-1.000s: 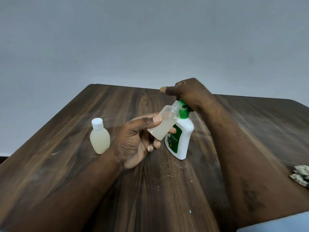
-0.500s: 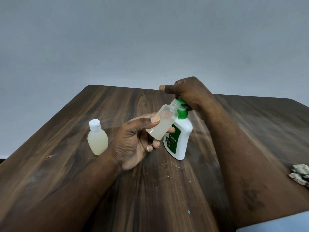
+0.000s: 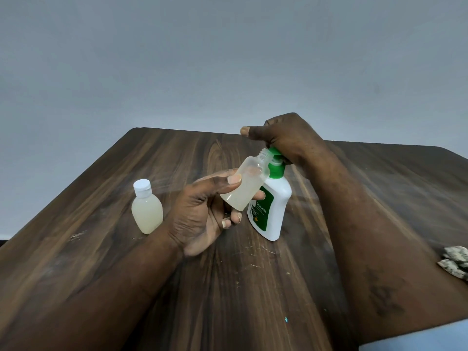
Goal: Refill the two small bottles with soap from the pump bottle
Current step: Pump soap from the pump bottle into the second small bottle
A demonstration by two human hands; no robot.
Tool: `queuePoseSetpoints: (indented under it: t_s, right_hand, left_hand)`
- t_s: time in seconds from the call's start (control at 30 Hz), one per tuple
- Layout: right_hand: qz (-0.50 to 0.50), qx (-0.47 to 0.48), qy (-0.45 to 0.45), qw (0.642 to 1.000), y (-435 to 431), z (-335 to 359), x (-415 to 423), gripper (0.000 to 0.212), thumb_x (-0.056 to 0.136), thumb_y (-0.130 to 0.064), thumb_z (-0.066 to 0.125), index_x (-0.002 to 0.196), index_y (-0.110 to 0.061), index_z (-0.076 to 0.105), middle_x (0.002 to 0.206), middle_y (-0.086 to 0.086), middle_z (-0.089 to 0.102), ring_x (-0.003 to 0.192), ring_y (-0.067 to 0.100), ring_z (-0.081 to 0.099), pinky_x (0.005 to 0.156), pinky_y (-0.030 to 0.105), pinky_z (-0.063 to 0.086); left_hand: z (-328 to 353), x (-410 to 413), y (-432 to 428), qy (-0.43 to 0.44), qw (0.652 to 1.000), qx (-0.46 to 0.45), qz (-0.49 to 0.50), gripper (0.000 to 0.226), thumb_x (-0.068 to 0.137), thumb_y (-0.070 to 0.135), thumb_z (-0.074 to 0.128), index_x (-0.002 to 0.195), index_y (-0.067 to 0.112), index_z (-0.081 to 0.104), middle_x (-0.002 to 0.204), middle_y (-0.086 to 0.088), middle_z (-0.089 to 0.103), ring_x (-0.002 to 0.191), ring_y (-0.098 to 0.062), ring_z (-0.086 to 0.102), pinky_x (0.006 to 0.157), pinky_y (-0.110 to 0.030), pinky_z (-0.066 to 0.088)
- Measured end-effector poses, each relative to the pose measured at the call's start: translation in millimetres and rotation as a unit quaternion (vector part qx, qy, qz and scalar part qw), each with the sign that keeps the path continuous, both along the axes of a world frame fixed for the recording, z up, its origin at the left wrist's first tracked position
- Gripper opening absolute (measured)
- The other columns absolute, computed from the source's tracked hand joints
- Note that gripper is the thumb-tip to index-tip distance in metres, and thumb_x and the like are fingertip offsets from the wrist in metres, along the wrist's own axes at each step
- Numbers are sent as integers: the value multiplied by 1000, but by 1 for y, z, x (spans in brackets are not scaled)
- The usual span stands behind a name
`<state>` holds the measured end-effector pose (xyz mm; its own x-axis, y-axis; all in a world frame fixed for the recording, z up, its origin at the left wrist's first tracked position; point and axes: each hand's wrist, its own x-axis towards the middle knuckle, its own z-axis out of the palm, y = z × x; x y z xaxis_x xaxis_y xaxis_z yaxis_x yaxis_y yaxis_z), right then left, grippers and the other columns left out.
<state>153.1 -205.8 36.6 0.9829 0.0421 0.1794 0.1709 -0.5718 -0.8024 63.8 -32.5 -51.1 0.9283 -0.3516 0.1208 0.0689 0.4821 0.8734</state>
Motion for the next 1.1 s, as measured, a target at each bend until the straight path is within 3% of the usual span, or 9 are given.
queuePoseSetpoints:
  t_s: [0.27, 0.43, 0.57, 0.83, 0.97, 1.1]
  right_hand:
    - [1, 5, 29, 1000, 2, -3, -1, 55, 80, -47, 86, 62, -18, 43, 60, 2, 43, 54, 17, 38, 56, 29, 36]
    - [8, -1, 17, 1000, 1, -3, 0, 51, 80, -50, 85, 69, -16, 50, 64, 4, 45, 60, 19, 40, 65, 34, 38]
    - [4, 6, -4, 1000, 1, 0, -1, 52, 80, -50, 86, 66, -17, 48, 69, 9, 44, 64, 21, 40, 67, 36, 36]
    - [4, 17, 36, 999, 1, -3, -2, 53, 81, -46, 86, 64, -19, 44, 62, 2, 44, 54, 17, 40, 56, 28, 37]
    - [8, 6, 26, 1000, 2, -3, -1, 56, 81, -48, 85, 61, -18, 42, 63, 2, 43, 57, 18, 39, 62, 33, 37]
    - [12, 4, 14, 1000, 1, -2, -1, 56, 81, -50, 85, 61, -18, 43, 66, 5, 44, 64, 21, 40, 68, 37, 38]
  left_hand:
    - [-1, 0, 1, 6, 1000, 6, 6, 36, 82, 28, 64, 111, 9, 76, 101, -27, 72, 50, -17, 50, 38, -20, 38]
    - [-2, 1, 0, 8, 1000, 6, 9, 41, 82, 27, 63, 116, 7, 73, 101, -27, 72, 50, -18, 49, 38, -19, 38]
    - [0, 0, 0, 0, 1000, 0, 1, 33, 81, 27, 63, 106, 13, 79, 100, -26, 72, 52, -18, 49, 40, -20, 37]
    - [-1, 1, 2, 3, 1000, 18, 11, 40, 83, 30, 62, 115, 9, 73, 101, -24, 73, 51, -17, 50, 40, -20, 35]
    - [-1, 1, 2, 6, 1000, 14, 11, 45, 81, 30, 63, 119, 7, 69, 101, -25, 72, 51, -17, 49, 39, -19, 37]
    - [-2, 1, 1, -1, 1000, 6, 2, 36, 80, 29, 65, 108, 11, 78, 101, -26, 72, 52, -18, 50, 40, -20, 38]
